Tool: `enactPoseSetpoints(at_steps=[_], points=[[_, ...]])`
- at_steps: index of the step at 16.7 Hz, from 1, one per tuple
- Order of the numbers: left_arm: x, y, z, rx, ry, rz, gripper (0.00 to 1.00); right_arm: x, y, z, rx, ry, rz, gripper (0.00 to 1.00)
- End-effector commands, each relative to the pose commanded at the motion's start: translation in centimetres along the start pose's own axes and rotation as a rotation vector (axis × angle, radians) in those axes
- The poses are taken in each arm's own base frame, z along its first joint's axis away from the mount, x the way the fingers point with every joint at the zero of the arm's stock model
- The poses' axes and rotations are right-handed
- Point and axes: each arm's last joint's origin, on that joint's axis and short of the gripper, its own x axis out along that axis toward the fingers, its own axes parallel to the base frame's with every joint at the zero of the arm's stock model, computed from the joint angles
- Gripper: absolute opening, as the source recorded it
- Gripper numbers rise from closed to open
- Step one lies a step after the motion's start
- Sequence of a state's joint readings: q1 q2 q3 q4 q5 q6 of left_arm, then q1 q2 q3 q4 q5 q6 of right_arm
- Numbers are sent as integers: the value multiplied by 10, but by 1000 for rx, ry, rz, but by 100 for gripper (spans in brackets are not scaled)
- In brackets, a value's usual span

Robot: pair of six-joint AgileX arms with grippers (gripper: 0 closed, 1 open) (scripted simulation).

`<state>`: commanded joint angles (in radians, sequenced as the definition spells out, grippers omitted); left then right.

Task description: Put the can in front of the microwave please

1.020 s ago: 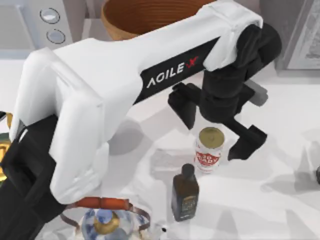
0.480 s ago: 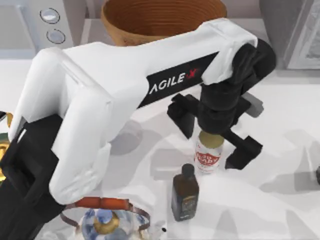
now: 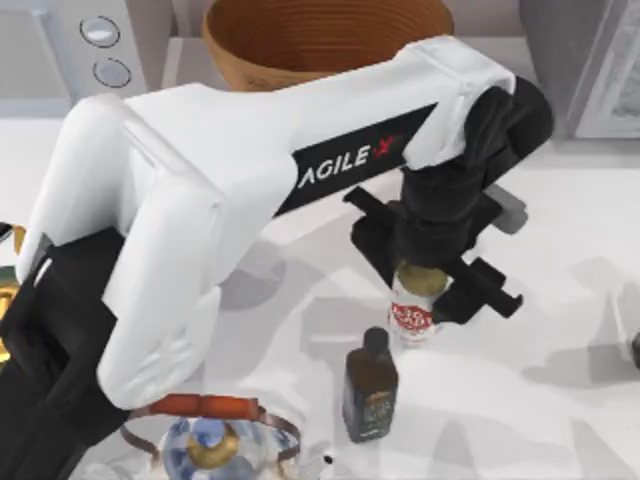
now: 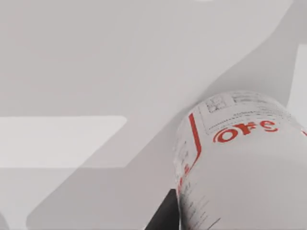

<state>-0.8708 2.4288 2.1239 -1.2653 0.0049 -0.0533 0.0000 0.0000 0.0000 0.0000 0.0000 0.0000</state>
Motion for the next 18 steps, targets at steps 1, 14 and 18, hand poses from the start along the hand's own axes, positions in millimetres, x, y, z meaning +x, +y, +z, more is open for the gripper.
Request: enactPoseSetpoints(at_steps=[1, 14, 18], points=[[0, 0, 0, 0, 0, 0, 25, 0, 0, 0, 0, 0, 0, 100], [0, 0, 0, 2, 1, 0, 0, 0, 0, 0, 0, 0, 0, 100], [-24, 0, 1, 1, 6, 1, 0, 0, 0, 0, 0, 0, 0, 100]])
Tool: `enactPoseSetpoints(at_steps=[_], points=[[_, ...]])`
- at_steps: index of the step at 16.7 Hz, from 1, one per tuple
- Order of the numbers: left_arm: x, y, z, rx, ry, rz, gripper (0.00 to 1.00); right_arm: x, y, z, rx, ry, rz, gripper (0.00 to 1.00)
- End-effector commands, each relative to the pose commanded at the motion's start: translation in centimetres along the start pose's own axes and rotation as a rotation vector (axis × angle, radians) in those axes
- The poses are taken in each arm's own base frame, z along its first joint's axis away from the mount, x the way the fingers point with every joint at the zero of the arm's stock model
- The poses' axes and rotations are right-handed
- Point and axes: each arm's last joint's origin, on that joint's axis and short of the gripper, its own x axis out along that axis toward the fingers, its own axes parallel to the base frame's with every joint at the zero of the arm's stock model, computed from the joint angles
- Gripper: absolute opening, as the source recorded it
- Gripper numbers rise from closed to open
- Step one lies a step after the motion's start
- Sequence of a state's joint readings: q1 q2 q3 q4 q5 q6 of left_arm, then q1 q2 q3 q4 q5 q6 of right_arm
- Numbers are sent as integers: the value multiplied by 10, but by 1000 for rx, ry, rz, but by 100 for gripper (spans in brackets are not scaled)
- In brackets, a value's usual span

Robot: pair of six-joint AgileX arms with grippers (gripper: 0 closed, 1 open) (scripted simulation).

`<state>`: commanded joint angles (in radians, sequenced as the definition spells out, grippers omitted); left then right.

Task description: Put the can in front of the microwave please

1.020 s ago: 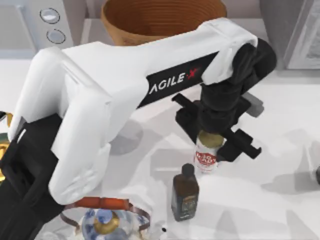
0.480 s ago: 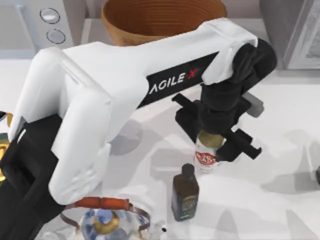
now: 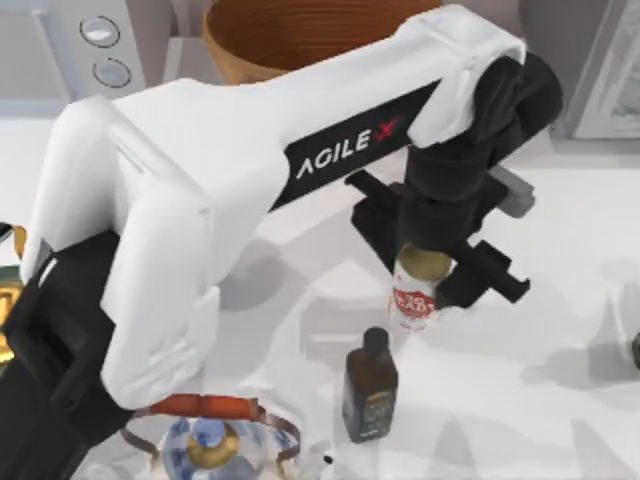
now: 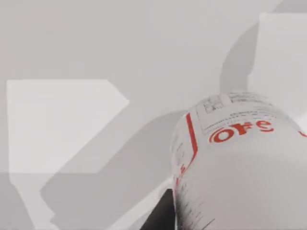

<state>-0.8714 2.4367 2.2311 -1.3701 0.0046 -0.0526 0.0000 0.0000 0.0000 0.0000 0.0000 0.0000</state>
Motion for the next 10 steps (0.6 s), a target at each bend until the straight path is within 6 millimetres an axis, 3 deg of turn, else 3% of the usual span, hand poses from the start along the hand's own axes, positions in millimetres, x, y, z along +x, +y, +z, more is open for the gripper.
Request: enactPoseSetpoints(at_steps=[3, 7, 10], points=[[-16, 1, -1, -1, -4, -1, 0, 0, 0, 0, 0, 0, 0, 100], [-15, 1, -1, -1, -3, 0, 0, 0, 0, 0, 0, 0, 0, 100], [-25, 32, -3, -40, -23, -9, 0, 0, 0, 0, 0, 0, 0, 100]])
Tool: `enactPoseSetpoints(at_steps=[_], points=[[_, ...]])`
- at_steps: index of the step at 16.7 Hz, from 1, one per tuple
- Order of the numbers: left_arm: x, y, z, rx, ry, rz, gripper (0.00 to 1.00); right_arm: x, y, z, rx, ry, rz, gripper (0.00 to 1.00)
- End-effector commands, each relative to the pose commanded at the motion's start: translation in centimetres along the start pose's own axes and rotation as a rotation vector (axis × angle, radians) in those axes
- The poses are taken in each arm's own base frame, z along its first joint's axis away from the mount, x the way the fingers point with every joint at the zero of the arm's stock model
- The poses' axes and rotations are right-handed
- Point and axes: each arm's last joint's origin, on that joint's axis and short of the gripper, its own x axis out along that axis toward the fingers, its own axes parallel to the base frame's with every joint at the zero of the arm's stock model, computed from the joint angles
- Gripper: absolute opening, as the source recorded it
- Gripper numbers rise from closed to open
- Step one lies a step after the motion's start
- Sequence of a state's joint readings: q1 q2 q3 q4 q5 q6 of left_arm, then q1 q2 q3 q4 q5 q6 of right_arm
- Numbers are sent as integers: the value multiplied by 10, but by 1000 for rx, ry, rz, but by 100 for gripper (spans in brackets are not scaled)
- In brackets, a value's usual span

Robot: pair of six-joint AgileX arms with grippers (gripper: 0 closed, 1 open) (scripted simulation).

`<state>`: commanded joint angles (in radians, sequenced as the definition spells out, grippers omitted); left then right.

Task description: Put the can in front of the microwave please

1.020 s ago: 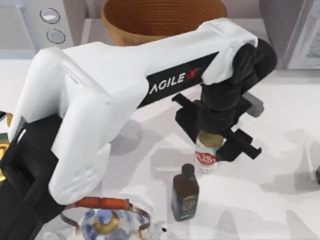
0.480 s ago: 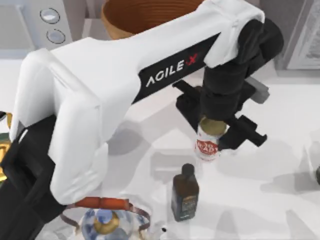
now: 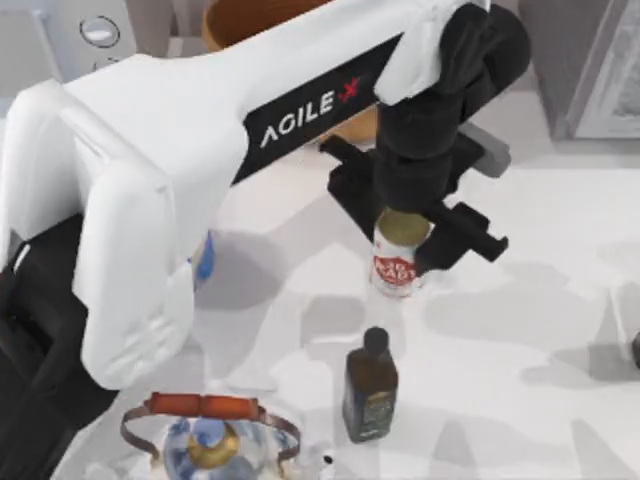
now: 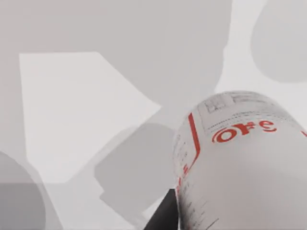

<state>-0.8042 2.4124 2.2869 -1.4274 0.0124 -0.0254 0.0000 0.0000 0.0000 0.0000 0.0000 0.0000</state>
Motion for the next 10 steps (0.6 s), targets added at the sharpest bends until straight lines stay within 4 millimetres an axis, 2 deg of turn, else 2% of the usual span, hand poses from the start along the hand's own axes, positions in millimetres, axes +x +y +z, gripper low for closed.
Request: enactPoseSetpoints(at_steps=[2, 5, 7, 10], points=[[-13, 43, -4, -60, -29, -7, 0, 0, 0, 0, 0, 0, 0, 100], [-36, 130, -24, -183, -89, -8, 0, 0, 0, 0, 0, 0, 0, 100], [-50, 192, -49, -276, -132, 2, 0, 0, 0, 0, 0, 0, 0, 100], [-65, 278, -103, -417, -177, 32, 0, 0, 0, 0, 0, 0, 0, 100]])
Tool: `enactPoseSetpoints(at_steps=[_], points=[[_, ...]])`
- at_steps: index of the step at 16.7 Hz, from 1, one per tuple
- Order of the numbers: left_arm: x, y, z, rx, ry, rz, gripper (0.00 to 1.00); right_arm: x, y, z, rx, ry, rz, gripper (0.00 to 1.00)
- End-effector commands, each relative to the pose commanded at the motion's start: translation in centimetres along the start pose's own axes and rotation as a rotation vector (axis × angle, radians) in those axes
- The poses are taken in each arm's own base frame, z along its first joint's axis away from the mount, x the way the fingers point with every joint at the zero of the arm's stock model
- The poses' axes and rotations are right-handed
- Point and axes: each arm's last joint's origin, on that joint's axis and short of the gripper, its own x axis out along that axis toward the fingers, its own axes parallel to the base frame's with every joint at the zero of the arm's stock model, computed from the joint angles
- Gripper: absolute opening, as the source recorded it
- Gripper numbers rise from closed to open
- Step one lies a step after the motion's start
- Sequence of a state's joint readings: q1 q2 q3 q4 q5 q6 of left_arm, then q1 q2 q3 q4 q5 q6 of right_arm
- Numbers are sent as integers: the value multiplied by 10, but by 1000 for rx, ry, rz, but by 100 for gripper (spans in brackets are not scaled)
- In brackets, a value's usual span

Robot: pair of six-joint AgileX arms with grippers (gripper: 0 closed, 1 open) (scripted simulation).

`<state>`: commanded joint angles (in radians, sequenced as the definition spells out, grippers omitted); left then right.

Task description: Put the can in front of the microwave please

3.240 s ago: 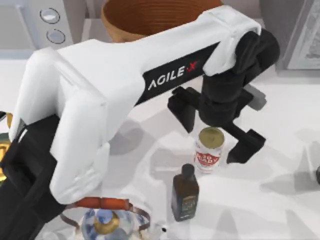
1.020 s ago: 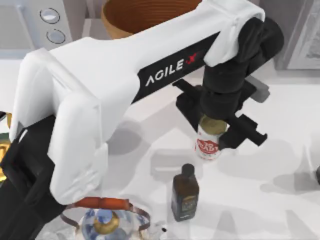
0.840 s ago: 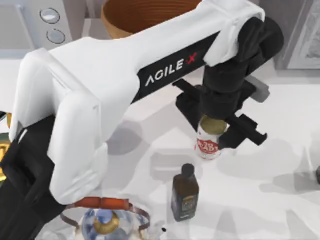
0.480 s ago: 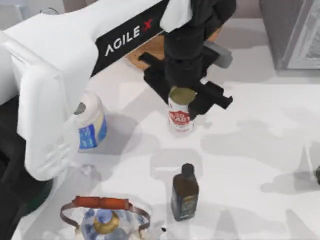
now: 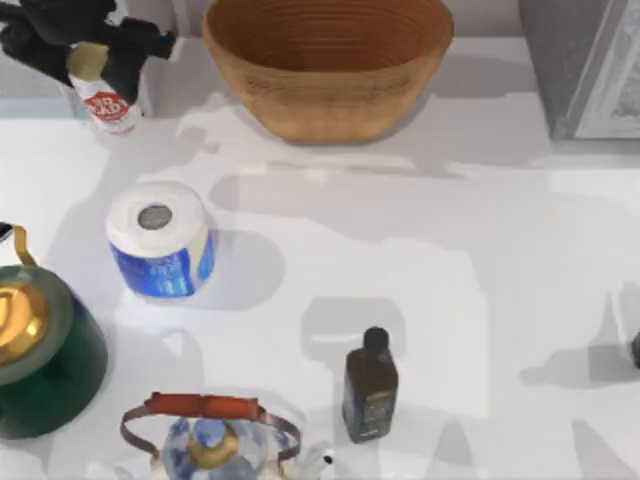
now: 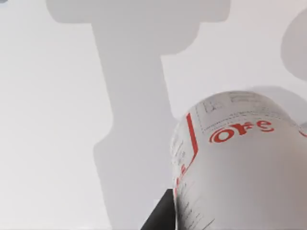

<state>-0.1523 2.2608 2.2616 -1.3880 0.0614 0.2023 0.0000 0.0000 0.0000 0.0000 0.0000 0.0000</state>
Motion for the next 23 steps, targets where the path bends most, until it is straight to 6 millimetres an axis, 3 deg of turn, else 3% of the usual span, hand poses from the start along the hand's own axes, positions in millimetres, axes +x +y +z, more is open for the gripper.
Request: enactPoseSetpoints(at_steps=[3, 5, 7, 9, 12, 23], points=[[-5, 90, -30, -127, 4, 39, 0, 0, 0, 0, 0, 0, 0, 100], [1, 139, -57, -202, 39, 58, 0, 0, 0, 0, 0, 0, 0, 100], [12, 178, -83, -263, 95, 62, 0, 0, 0, 0, 0, 0, 0, 100], [25, 203, -105, -304, 150, 58, 0, 0, 0, 0, 0, 0, 0, 100], [34, 216, -118, -326, 188, 52, 0, 0, 0, 0, 0, 0, 0, 100], [42, 216, -120, -326, 188, 52, 0, 0, 0, 0, 0, 0, 0, 100]])
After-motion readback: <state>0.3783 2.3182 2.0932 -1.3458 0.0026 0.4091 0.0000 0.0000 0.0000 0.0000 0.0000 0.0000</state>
